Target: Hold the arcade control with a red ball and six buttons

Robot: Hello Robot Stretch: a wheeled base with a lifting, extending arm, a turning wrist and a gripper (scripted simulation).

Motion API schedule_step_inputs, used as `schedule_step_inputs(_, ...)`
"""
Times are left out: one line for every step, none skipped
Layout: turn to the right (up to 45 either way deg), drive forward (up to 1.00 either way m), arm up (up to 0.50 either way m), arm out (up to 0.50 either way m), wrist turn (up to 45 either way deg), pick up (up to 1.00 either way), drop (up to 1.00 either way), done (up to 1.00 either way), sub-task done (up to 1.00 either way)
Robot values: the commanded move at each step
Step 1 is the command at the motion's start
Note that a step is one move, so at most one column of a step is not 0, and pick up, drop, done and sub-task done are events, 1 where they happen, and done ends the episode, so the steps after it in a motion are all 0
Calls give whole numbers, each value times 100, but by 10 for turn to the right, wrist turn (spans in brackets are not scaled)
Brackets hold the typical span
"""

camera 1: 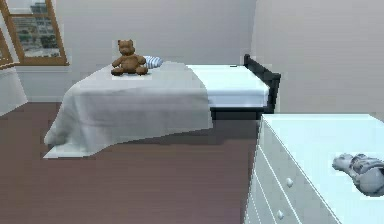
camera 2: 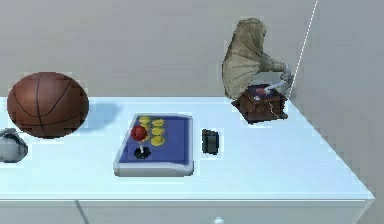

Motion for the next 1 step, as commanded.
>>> schedule_step_inputs(0,0,38,0,0,0,0,0,0)
